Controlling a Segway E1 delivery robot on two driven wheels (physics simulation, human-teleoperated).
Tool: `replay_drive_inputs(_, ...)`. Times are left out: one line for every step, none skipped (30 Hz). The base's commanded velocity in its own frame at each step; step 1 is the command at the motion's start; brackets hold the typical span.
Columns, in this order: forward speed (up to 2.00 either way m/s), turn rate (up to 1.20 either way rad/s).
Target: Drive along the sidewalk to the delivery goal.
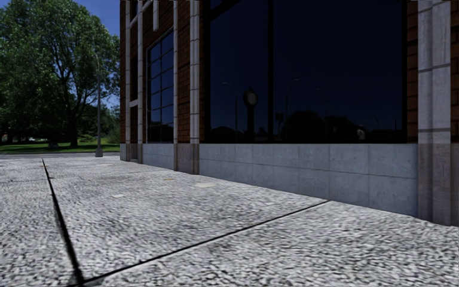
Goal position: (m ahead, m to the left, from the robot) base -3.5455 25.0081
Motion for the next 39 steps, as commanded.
replay_drive_inputs(1.93, 0.81)
replay_drive_inputs(1.93, 0.82)
replay_drive_inputs(1.93, 0.82)
replay_drive_inputs(1.93, 0.82)
replay_drive_inputs(1.93, 0.82)
replay_drive_inputs(1.93, 0.82)
replay_drive_inputs(1.93, 0.82)
replay_drive_inputs(1.93, 0.82)
replay_drive_inputs(1.93, 0.82)
replay_drive_inputs(1.93, 0.82)
replay_drive_inputs(1.93, 0.82)
replay_drive_inputs(1.93, 0.82)
replay_drive_inputs(1.93, 0.82)
replay_drive_inputs(1.93, 0.78)
replay_drive_inputs(1.93, 0.78)
replay_drive_inputs(1.93, 0.73)
replay_drive_inputs(1.93, 0.71)
replay_drive_inputs(1.93, 0.71)
replay_drive_inputs(1.93, 0.69)
replay_drive_inputs(1.93, 0.69)
replay_drive_inputs(1.93, 0.68)
replay_drive_inputs(1.93, 0.67)
replay_drive_inputs(1.93, 0.65)
replay_drive_inputs(1.93, 0.65)
replay_drive_inputs(1.93, 0.62)
replay_drive_inputs(1.93, 0.61)
replay_drive_inputs(1.93, 0.60)
replay_drive_inputs(1.93, 0.60)
replay_drive_inputs(1.93, 0.60)
replay_drive_inputs(1.93, 0.60)
replay_drive_inputs(1.93, 0.60)
replay_drive_inputs(1.93, 0.60)
replay_drive_inputs(1.93, 0.59)
replay_drive_inputs(1.93, 0.59)
replay_drive_inputs(1.93, 0.59)
replay_drive_inputs(1.93, 0.59)
replay_drive_inputs(1.93, 0.59)
replay_drive_inputs(1.93, 0.59)
replay_drive_inputs(1.93, 0.59)
